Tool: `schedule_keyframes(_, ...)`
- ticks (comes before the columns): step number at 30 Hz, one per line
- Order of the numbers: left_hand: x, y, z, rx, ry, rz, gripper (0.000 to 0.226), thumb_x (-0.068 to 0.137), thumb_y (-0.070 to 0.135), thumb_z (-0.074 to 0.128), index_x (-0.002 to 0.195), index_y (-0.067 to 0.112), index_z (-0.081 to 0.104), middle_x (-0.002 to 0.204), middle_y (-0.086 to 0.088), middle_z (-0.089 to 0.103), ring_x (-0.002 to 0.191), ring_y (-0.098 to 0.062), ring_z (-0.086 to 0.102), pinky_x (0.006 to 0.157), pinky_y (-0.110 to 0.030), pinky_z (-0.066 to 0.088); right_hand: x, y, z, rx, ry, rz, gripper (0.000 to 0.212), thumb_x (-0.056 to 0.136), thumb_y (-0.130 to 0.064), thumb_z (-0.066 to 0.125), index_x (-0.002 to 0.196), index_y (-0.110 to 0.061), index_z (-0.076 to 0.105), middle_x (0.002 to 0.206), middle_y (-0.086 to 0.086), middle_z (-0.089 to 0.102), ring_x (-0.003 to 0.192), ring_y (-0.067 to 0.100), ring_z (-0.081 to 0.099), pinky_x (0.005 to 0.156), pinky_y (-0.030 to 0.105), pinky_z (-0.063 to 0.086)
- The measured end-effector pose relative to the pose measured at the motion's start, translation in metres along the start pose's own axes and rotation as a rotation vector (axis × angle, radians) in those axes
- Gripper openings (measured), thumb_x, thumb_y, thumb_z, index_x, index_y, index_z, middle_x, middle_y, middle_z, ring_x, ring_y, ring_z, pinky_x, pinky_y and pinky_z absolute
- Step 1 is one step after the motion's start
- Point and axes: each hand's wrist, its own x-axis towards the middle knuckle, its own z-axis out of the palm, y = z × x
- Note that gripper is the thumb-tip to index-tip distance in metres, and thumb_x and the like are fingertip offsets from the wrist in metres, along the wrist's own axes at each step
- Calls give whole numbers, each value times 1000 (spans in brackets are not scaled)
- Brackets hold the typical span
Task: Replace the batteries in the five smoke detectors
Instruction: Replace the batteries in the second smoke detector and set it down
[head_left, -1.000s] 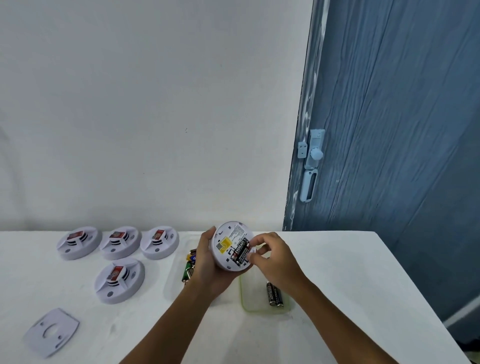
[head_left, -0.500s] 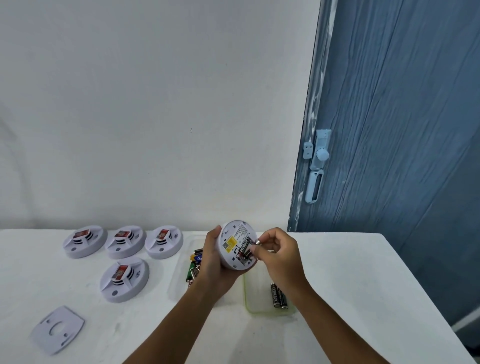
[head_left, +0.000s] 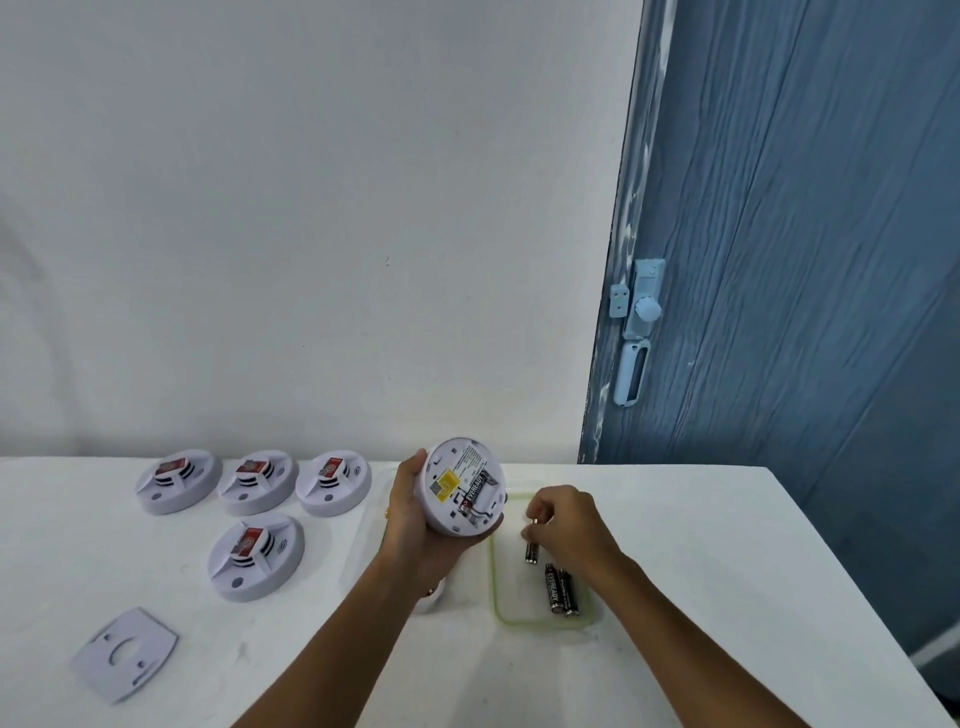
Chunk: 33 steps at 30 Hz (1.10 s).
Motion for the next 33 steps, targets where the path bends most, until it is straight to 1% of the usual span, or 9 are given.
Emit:
schedule_keyframes(4,-3,2,-1,-16,1,-10,52,82,50,52,113,10,66,110,-20,69,107,-38,56,94,-50,42,2,-1,2,-105,31,-36,14,80,-19,72,93,-15,68,92,0,64,82,17,60,68,25,43)
schedule_keyframes(6,-4,4,0,-25,3,-15,51,85,50,50,109,9,68,109,-20,69,108,-39,55,95,-50,41,1,-10,-4,-19,128,-98,5,82,-15,69,86,-17,68,87,-2,65,77,16,59,68,25,44)
schedule_keyframes(8,-6,6,1,-40,3,-16,51,88,50,48,107,8,69,108,-21,69,109,-40,54,97,-50,39,-1,-25,-10,110,229,-202,10,81,-7,68,81,-17,67,83,-3,65,72,13,59,67,23,46)
schedule_keyframes(11,-8,7,5,-48,-10,-13,55,89,51,44,115,7,65,110,-22,68,108,-38,55,100,-50,38,-12,-49,-14,189,190,-381,7,80,-7,69,83,-13,71,86,-5,64,76,7,60,65,12,43)
schedule_keyframes(13,-9,8,7,0,-16,-1,57,91,52,40,119,8,62,108,-21,68,103,-35,58,93,-48,43,-20,-58,-9,140,120,-426,9,80,-15,71,88,-15,73,93,-6,62,85,5,59,69,15,46)
schedule_keyframes(16,-9,7,9,63,-24,0,59,92,53,35,119,9,61,104,-19,69,96,-32,62,80,-43,49,-27,-64,-1,-10,137,-441,20,79,-24,71,97,-15,72,103,-5,59,100,8,53,82,22,50)
schedule_keyframes(23,-7,6,8,121,-38,22,58,93,53,33,119,9,62,103,-17,70,93,-30,65,72,-39,54,-32,-77,0,-201,181,-429,31,82,-28,62,108,-12,66,113,0,57,110,16,52,88,33,50)
schedule_keyframes(27,-5,6,7,157,-45,22,58,92,53,36,118,8,62,102,-18,69,90,-29,67,73,-39,54,-32,-81,-1,-286,174,-428,33,83,-29,58,107,-9,66,111,6,61,105,21,55,85,34,50)
schedule_keyframes(33,-3,6,7,130,-50,25,60,92,55,36,118,7,60,100,-17,69,88,-28,67,68,-39,56,-28,-80,3,-231,187,-442,35,75,-30,45,87,-8,68,92,6,67,84,23,60,71,36,50)
